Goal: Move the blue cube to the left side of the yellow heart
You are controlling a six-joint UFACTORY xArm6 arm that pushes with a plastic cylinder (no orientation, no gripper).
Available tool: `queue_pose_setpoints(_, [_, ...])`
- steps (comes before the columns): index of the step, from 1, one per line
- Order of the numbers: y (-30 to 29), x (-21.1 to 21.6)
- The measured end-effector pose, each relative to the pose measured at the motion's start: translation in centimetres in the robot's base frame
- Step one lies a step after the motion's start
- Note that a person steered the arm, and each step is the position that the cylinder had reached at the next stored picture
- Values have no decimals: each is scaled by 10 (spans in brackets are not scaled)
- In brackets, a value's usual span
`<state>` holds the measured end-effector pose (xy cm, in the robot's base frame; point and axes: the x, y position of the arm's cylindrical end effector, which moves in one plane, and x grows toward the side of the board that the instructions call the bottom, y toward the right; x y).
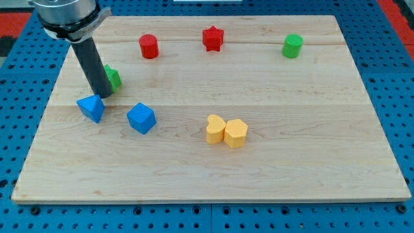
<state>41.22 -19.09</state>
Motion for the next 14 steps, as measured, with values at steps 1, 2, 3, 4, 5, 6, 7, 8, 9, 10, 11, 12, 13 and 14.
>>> queue_pose_setpoints(1, [-71, -5])
queue_pose_setpoints(2, [-96, 31])
queue_pose_setpoints(3, [-57, 63])
queue_pose_setpoints(4, [-18, 86])
queue_pose_setpoints(5, [15, 102])
queue_pose_setpoints(6, [55, 103])
queue_pose_setpoints(7, [83, 103])
queue_pose_setpoints(8, [94, 102])
queue_pose_setpoints(9, [64, 108])
queue_pose_setpoints(10, [18, 104])
queue_pose_setpoints(11, [18, 79])
queue_pose_setpoints(12, [18, 58])
queue_pose_setpoints(13, [40, 53])
queue_pose_setpoints(14, [81, 53])
